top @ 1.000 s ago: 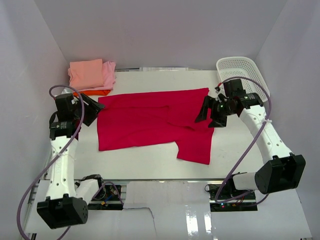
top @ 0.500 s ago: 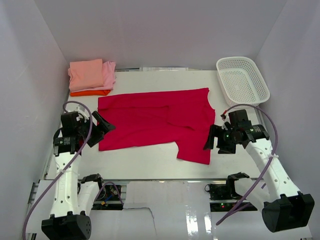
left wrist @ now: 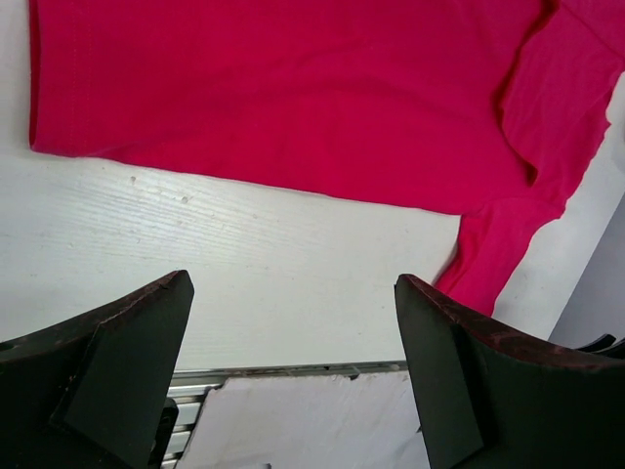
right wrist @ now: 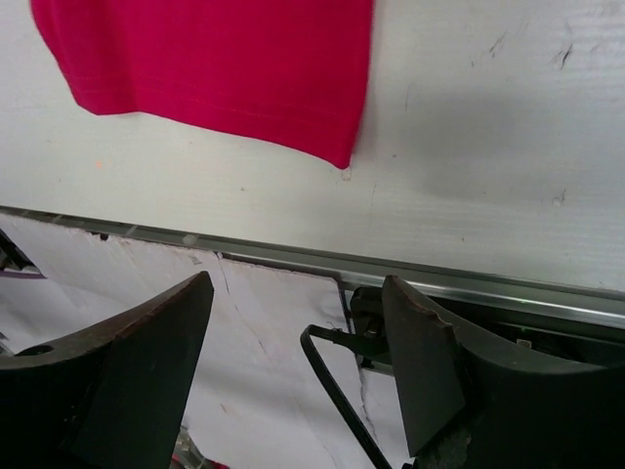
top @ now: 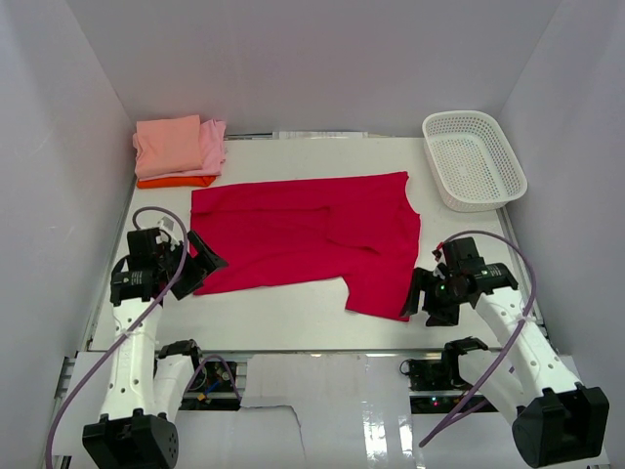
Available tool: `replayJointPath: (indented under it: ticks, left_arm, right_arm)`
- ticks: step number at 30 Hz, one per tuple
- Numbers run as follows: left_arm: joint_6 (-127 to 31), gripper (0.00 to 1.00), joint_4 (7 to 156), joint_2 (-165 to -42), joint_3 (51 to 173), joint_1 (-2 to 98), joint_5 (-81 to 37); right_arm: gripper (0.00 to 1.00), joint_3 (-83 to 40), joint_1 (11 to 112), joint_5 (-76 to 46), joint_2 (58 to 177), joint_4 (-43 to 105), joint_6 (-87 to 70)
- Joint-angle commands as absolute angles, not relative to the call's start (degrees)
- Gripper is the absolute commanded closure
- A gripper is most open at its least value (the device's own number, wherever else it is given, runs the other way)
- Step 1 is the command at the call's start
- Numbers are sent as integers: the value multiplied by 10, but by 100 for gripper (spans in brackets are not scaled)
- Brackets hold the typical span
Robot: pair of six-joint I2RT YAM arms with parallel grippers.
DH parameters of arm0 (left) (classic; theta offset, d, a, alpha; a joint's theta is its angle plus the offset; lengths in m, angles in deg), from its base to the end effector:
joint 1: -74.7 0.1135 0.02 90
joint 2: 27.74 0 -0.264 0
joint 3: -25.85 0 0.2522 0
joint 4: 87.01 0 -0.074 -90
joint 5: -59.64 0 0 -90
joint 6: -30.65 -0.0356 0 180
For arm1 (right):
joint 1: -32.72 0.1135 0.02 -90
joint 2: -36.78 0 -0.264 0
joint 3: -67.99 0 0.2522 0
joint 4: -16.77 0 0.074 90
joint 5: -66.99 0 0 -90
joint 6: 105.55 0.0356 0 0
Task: Fold and stack the t-shirts
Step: Grap the side of the flattened tshirt closest away from the robot with both arms
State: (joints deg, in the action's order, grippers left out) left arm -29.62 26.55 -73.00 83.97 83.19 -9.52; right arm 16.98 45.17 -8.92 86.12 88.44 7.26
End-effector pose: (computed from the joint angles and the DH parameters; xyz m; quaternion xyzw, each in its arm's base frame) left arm 0.1440 0.0087 0.2708 -0.2525 0.9013 -0.2255 0.2704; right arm 0.1321 0.0380 0.2191 0.0670 0.9753 0.1673 0.1277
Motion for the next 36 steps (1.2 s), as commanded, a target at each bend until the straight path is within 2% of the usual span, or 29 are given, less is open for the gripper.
replayJointPath:
  ticks: [1,3,25,28,36]
  left_arm:
    - [-300,4,268,-721,823,832,-107]
    - [-299,4,269,-719,822,832,-112]
    - [-300,4,307,-757,844,832,-101]
    - [-302,4,308,-761,848,832,-101]
    - [-308,4,307,-761,848,833,-105]
  right_arm:
    - [25,195,450,-71,851,861,109]
    - [29,214,450,-72,851,836,116]
    - [37,274,450,-85,943,682,142]
    - [46,280,450,-83,953,668,145]
    - [53,289,450,-97,977,642,158]
